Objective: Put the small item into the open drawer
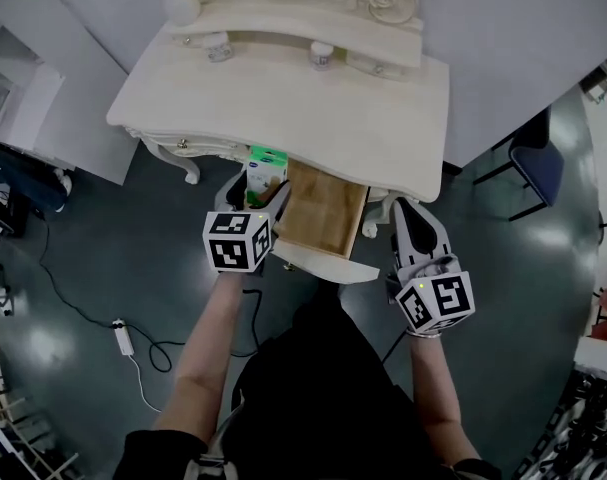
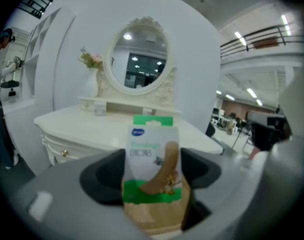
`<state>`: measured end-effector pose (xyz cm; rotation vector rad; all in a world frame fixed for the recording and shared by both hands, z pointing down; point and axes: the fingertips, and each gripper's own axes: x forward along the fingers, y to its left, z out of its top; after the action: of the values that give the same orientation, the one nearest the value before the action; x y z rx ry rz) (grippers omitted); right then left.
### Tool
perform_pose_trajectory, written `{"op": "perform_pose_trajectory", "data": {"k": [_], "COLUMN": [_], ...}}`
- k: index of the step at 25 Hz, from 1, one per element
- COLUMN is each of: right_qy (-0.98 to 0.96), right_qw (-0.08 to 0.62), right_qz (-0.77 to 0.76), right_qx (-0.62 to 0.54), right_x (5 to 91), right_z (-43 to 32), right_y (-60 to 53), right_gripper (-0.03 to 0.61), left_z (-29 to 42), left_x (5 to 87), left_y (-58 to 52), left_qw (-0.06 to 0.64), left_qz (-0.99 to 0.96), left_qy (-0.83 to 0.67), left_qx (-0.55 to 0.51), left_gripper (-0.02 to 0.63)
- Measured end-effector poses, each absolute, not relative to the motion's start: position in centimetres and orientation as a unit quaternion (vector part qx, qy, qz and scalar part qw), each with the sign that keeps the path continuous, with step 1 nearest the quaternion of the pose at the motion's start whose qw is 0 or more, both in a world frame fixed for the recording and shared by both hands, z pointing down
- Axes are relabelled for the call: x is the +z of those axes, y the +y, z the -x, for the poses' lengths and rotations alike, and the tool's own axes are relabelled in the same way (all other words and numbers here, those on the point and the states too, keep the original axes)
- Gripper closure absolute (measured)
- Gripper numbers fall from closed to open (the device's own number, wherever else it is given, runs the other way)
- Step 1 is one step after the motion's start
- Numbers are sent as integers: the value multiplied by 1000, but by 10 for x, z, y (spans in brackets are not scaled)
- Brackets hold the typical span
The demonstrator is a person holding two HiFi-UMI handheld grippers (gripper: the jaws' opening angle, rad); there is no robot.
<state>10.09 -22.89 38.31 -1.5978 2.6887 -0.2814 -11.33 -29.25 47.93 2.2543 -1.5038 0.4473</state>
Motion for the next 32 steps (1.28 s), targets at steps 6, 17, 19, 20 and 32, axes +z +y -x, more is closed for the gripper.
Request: {"op": "perform_pose_trajectory", "data": {"k": [6,17,19,20,32], "right_qy": [855,853,853,853,851], "right_qw": [-4,-9,-10,-11,-13], "right_qz": [509,508,507,506,508], "right_qx": [-102,-122,-125,-126,-131], "right_x": [394,410,412,413,420], "right_z": [-110,-113,-114,-114,-122], "right_y": [-245,-262,-263,-264,-270], "right_gripper": [581,581,581,581,581], "left_z": [105,100,99,99,97], "left_x": [512,577,585,589,634], "left_y": [-306,-313,-313,-314,-318], "left_qw": [212,257,267,271,329], "left_qz": [-797,-776,-771,-768,-730], "left_qy": [-530,-506,-503,-503,-479], "left_qx": [197,274,285,289,358], "left_gripper": [267,267,267,267,266]}}
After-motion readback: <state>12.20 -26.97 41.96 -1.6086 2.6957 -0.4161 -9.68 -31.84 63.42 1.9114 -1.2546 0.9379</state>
